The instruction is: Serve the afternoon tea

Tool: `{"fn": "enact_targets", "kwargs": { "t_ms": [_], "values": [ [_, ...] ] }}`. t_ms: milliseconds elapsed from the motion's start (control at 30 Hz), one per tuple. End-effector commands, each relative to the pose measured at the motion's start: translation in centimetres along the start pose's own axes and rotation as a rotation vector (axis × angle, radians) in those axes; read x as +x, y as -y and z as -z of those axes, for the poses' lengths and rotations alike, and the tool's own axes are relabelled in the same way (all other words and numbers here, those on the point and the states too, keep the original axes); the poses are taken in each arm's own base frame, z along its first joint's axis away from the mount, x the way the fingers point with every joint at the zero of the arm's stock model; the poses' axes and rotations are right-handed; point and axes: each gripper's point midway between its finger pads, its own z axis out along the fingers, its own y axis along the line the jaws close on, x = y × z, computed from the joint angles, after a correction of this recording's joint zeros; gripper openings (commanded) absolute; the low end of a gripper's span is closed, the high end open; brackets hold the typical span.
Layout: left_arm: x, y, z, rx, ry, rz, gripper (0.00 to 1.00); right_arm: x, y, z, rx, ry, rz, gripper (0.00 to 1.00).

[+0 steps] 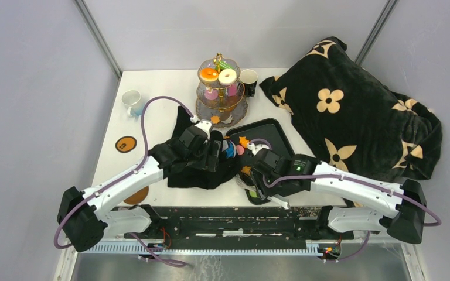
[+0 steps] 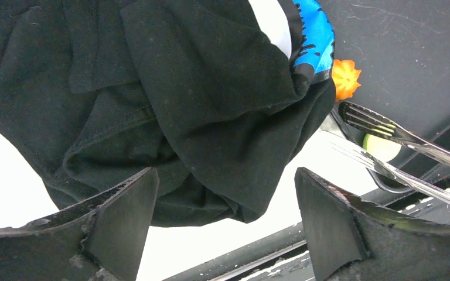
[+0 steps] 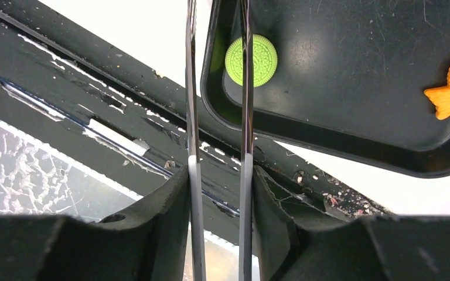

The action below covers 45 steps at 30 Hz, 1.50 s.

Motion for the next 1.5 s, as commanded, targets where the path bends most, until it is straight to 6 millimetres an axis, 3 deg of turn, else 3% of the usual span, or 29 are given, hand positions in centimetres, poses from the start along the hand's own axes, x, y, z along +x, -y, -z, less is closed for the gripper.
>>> {"fn": "enact_targets", "kwargs": {
  "t_ms": [0, 300, 467, 567, 767, 933, 1033, 1133, 1300, 1400, 1467],
  "values": [
    [-3.3, 1.4, 1.6, 0.008, 0.147, 0.055, 0.90, -1.1, -0.3, 2.0, -0.046, 0.089, -0.048, 0.44],
    [-3.5, 9.6, 1.1, 0.277, 0.138, 0.063, 0.90, -0.6, 5.3, 8.1, 0.136, 0.214, -0.111, 0.41],
    [-2.8, 12.9, -0.9, 0.366, 0.102, 0.053, 0.89, -0.9, 9.1, 10.7, 0.289, 0.311, -0.199, 0.40],
    [-2.0, 13.7, -2.6, 0.371, 0.070, 0.036, 0.89, -1.4, 10.1, 11.8, 0.323, 0.367, -0.231, 0.40],
    [-0.6, 9.1, -5.5, 0.186, 0.002, 0.052, 0.82, -1.8, 10.8, 12.8, 0.348, 0.408, -0.248, 0.40],
    [-0.4, 1.3, -7.3, 0.008, -0.026, 0.144, 0.81, -2.1, 10.9, 13.1, 0.351, 0.430, -0.242, 0.41],
    [-1.4, -4.2, -8.2, -0.122, -0.008, 0.210, 0.82, -2.1, 10.9, 13.0, 0.347, 0.433, -0.236, 0.41],
    [-2.3, -7.6, -9.3, -0.237, -0.015, 0.251, 0.83, -1.9, 10.4, 12.3, 0.322, 0.414, -0.220, 0.41],
    [-5.4, -9.4, -9.4, -0.316, 0.026, 0.270, 0.84, -0.8, 7.4, 9.5, 0.188, 0.289, -0.126, 0.41],
    [-7.7, -8.0, -8.1, -0.246, 0.071, 0.262, 0.84, 0.5, 5.1, 7.6, 0.073, 0.190, -0.051, 0.42],
    [-9.4, -6.5, -6.2, -0.168, 0.112, 0.253, 0.86, 1.0, 4.3, 6.9, 0.029, 0.153, -0.014, 0.43]
  ]
}}
